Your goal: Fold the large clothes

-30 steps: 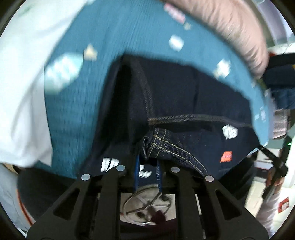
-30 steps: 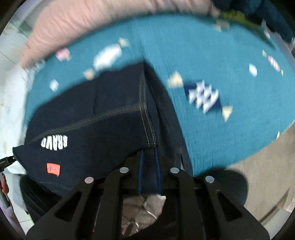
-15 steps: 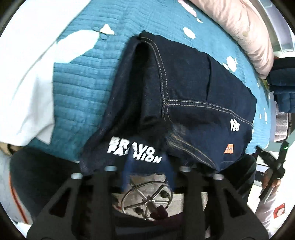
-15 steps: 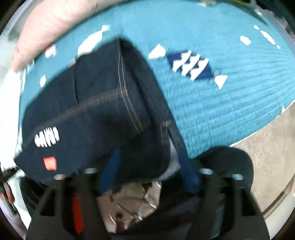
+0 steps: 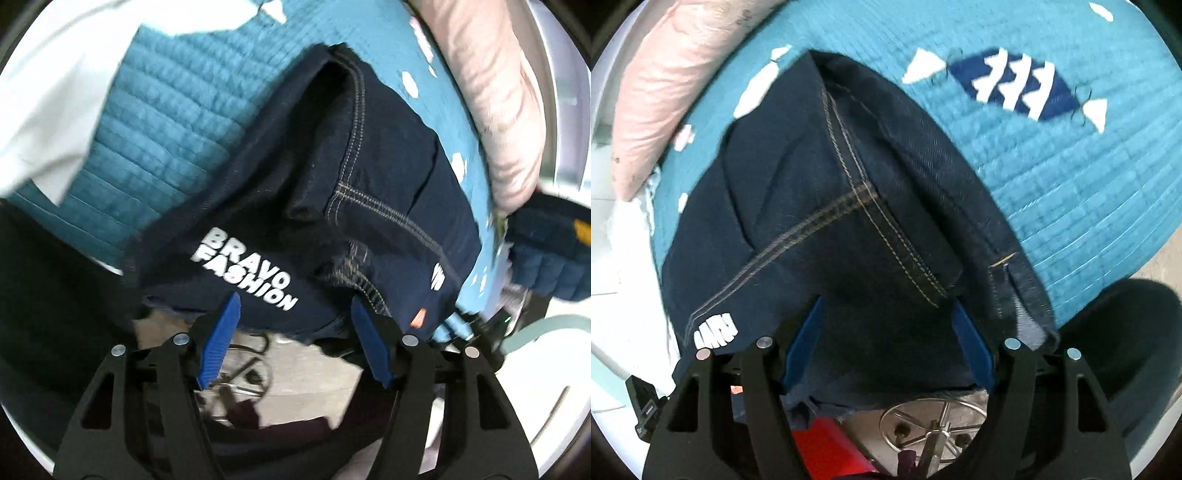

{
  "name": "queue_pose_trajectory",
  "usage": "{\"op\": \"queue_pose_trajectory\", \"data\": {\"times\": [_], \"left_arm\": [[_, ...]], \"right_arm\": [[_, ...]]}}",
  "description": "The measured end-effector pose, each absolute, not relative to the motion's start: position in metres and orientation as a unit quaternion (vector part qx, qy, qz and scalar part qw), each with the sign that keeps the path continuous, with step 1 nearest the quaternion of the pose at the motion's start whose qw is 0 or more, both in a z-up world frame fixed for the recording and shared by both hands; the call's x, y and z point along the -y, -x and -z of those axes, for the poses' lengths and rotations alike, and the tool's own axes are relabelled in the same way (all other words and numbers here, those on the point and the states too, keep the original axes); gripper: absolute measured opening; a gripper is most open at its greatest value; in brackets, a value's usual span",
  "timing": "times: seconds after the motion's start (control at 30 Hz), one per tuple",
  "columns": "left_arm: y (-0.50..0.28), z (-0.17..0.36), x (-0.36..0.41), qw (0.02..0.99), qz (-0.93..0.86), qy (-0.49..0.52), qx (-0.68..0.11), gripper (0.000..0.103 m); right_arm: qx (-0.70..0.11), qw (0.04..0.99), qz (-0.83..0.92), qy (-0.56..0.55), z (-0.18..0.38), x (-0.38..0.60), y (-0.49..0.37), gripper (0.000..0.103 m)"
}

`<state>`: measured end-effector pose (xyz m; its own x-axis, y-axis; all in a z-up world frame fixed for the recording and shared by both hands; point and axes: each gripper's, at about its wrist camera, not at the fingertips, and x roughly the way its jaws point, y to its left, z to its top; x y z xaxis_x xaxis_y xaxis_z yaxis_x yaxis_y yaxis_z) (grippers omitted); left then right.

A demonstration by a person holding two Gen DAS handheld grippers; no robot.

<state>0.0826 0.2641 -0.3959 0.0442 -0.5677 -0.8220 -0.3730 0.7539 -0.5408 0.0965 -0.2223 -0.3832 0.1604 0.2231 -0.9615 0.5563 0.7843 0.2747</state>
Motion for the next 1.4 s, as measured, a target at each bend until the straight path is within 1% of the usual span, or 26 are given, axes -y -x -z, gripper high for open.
{"op": "queue_pose_trajectory", "data": {"times": [0.03,0.07,0.1,0.13,0.17,0.23,0.3,0.5,0.57,0.63,0.73,0.77,0.8,0.83,0.87,0.9,0.93,0.97,1.07,1.17,1.3,1.4], "left_arm": [[-0.085,0.398,-0.263,0.636,0.077,0.354,-0.682,0.061],[-0.087,0.399,-0.263,0.635,0.081,0.365,-0.676,0.045],[-0.09,0.401,-0.263,0.63,0.093,0.389,-0.666,0.031],[-0.092,0.402,-0.263,0.623,0.103,0.406,-0.66,0.008],[-0.094,0.401,-0.263,0.624,0.112,0.416,-0.651,0.006],[-0.1,0.393,-0.259,0.647,0.106,0.387,-0.648,0.004],[-0.104,0.382,-0.253,0.662,0.114,0.363,-0.646,0.004],[-0.105,0.356,-0.253,0.681,0.127,0.331,-0.64,0.003],[-0.096,0.354,-0.255,0.686,0.126,0.314,-0.645,0.003],[-0.087,0.364,-0.26,0.681,0.118,0.307,-0.654,0.003],[-0.077,0.401,-0.266,0.668,0.061,0.26,-0.695,0.002],[-0.074,0.406,-0.268,0.665,0.049,0.247,-0.703,0.002],[-0.07,0.408,-0.273,0.661,0.046,0.255,-0.704,0.002],[-0.068,0.404,-0.276,0.66,0.058,0.275,-0.697,0.003],[-0.066,0.397,-0.281,0.662,0.076,0.296,-0.684,0.003],[-0.066,0.387,-0.284,0.669,0.084,0.3,-0.674,0.009],[-0.067,0.379,-0.288,0.677,0.082,0.297,-0.669,0.028],[-0.07,0.371,-0.29,0.685,0.076,0.294,-0.662,0.044],[-0.091,0.351,-0.295,0.7,0.095,0.311,-0.636,0.049],[-0.12,0.348,-0.287,0.699,0.116,0.324,-0.627,0.049],[-0.157,0.365,-0.272,0.686,0.127,0.331,-0.636,0.049],[-0.185,0.384,-0.258,0.672,0.129,0.331,-0.65,0.05]], "right_arm": [[-0.637,0.698,0.109,-0.309,0.386,0.219,-0.098,0.026],[-0.642,0.695,0.113,-0.304,0.388,0.216,-0.099,0.015],[-0.641,0.696,0.12,-0.3,0.388,0.215,-0.098,0.012],[-0.637,0.699,0.123,-0.302,0.387,0.215,-0.097,0.007],[-0.633,0.702,0.122,-0.303,0.385,0.215,-0.097,0.004],[-0.627,0.711,0.117,-0.295,0.378,0.214,-0.093,0.003],[-0.623,0.715,0.116,-0.297,0.368,0.216,-0.081,0.002],[-0.621,0.724,0.104,-0.281,0.335,0.206,-0.051,0.002],[-0.625,0.728,0.101,-0.263,0.332,0.198,-0.038,0.002],[-0.633,0.725,0.105,-0.252,0.343,0.195,-0.034,0.002],[-0.662,0.695,0.13,-0.25,0.379,0.201,-0.036,0.012],[-0.668,0.689,0.137,-0.245,0.384,0.2,-0.036,0.017],[-0.674,0.684,0.139,-0.243,0.385,0.2,-0.035,0.019],[-0.672,0.686,0.134,-0.243,0.38,0.2,-0.033,0.028],[-0.667,0.693,0.123,-0.244,0.37,0.2,-0.032,0.049],[-0.663,0.698,0.124,-0.24,0.361,0.203,-0.03,0.06],[-0.654,0.707,0.133,-0.234,0.349,0.206,-0.028,0.075],[-0.637,0.721,0.143,-0.231,0.335,0.211,-0.026,0.078],[-0.613,0.741,0.132,-0.24,0.309,0.227,-0.034,0.079],[-0.6,0.754,0.13,-0.235,0.297,0.234,-0.056,0.079],[-0.607,0.749,0.111,-0.242,0.305,0.239,-0.114,0.079],[-0.616,0.74,0.107,-0.247,0.318,0.246,-0.139,0.079]]}}
